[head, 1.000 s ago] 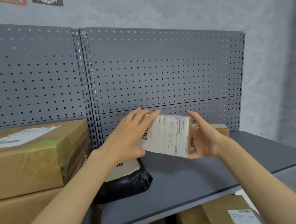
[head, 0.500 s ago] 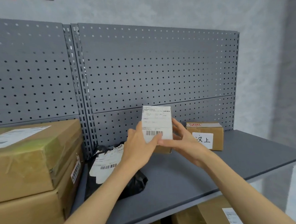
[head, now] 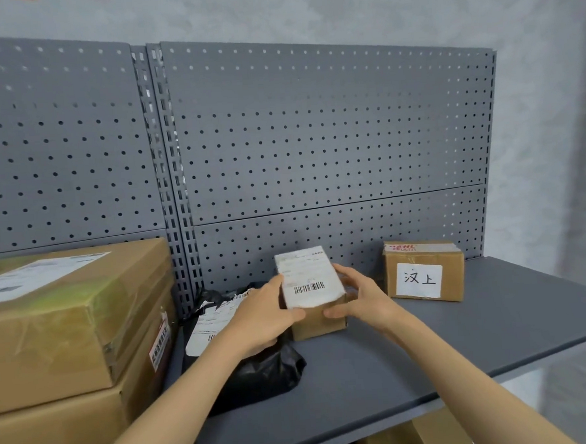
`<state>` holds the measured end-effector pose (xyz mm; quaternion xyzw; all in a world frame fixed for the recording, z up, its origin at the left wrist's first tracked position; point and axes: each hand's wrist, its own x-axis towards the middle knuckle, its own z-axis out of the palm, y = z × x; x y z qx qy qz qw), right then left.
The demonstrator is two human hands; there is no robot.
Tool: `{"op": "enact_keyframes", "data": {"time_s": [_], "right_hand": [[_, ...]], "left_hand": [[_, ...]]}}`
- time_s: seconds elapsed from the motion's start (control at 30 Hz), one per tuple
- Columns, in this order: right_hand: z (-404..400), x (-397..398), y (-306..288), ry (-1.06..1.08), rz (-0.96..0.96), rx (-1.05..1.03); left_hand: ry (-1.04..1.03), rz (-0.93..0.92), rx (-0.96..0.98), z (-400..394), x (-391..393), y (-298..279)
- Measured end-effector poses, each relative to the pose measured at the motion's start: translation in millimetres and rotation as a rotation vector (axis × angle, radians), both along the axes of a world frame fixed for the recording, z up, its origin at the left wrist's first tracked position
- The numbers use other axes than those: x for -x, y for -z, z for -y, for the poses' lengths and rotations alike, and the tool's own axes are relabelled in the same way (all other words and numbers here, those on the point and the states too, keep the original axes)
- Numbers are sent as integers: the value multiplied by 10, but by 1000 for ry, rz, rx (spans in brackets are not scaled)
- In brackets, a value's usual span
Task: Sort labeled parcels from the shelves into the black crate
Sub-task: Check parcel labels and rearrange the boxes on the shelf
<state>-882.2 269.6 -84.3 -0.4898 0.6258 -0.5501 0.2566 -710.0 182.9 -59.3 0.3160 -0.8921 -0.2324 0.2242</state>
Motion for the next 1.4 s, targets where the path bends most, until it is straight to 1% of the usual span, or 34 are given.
{"op": "enact_keyframes", "data": {"time_s": [0.1,0.17,0.23,0.3,0.37,0.43,0.5,0.57,0.63,0.67,0.83,0.97,1.07,1.17,1.23,1.3,1.4], "right_hand": [[9,-3,51,-34,7,-48],[11,6,63,-51,-21,-76],[-10,25,30,-5,-116,-96],[-82,83,-47,147,-222,-16],[-195,208,-135,360,-346,124],[-316,385,-211,600,-454,171],[-412,607,-259,795,-511,112],[-496,821,-250,859,-555,-38],[-564,1021,-207,833,-581,-159],[-590,1120,-181,799,-560,-182],[-713,1460,-66,573,-222,-69],[-757,1553,80,489,-43,-133],[-789,1644,179,420,1,-151],[-851,1731,186,356,4,-174],[-895,1773,170,315,-15,-158],[-943,1806,120,300,-19,-112],[-1000,1828,-29,306,53,25]], "left_hand": [[-91,57,24,9,18,61],[-159,126,139,-35,54,51],[-187,180,261,-58,119,28],[-166,130,266,-87,203,-10],[-124,39,226,-141,302,-54],[-54,-35,169,-226,428,-75],[22,-83,102,-338,564,-82],[74,-81,66,-455,703,-70],[97,-71,57,-548,847,-52],[103,-70,44,-588,927,-45],[82,-67,-142,-708,1405,17],[41,-127,-322,-676,1846,114],[-14,-163,-462,-626,2107,185],[-31,-255,-556,-615,2258,253],[-50,-332,-545,-631,2293,275],[-37,-379,-463,-669,2285,244],[13,-503,-388,-740,2208,35]]}}
